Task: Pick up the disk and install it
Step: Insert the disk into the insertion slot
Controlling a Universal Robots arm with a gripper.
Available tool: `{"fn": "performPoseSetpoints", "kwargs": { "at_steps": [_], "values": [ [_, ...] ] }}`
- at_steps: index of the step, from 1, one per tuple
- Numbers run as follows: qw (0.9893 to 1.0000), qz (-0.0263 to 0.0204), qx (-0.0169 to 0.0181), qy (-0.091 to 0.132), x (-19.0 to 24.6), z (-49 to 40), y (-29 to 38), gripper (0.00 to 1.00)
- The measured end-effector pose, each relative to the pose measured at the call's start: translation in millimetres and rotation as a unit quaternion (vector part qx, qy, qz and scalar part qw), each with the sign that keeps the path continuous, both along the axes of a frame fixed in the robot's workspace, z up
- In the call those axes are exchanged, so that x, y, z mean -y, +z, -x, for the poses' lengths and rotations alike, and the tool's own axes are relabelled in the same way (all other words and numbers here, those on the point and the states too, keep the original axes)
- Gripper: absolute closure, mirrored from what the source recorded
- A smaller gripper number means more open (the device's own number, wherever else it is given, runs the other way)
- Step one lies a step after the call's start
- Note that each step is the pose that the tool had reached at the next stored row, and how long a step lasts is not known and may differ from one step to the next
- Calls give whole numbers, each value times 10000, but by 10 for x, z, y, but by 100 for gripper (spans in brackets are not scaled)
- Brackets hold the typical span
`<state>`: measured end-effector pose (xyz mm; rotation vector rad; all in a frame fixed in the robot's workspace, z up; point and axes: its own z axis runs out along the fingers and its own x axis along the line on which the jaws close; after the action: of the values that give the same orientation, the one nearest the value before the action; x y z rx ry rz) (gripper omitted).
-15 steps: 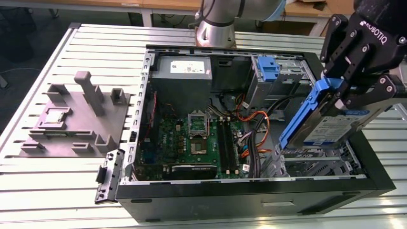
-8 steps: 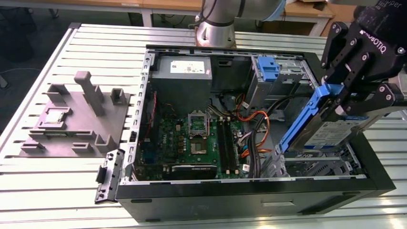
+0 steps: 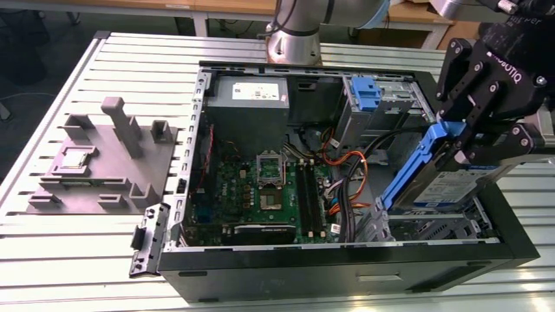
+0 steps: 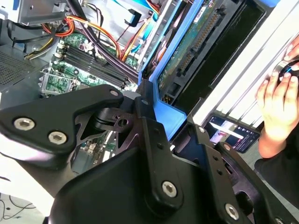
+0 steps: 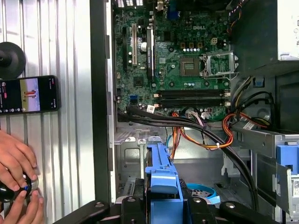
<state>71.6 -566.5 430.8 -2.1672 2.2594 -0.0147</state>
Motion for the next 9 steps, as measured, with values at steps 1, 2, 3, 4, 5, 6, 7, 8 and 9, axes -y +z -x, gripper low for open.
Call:
{"fn": "performPoseSetpoints", "kwargs": {
  "at_steps": [1,2,3,4,5,6,7,8,9],
  "values": [
    [10000,1,0,-3,1,0,-7,63],
    [10000,1,0,-6,2,0,-15,63],
    [10000,0,0,-9,2,0,-23,63],
    [10000,0,0,-12,3,0,-29,63],
    [10000,0,0,-12,3,0,-31,63],
    [10000,1,0,-12,3,0,-31,63],
    [10000,2,0,-12,3,0,-31,63],
    [10000,1,0,-12,3,0,-32,63],
    [10000,0,0,-12,3,0,-33,63]
  ]
}}
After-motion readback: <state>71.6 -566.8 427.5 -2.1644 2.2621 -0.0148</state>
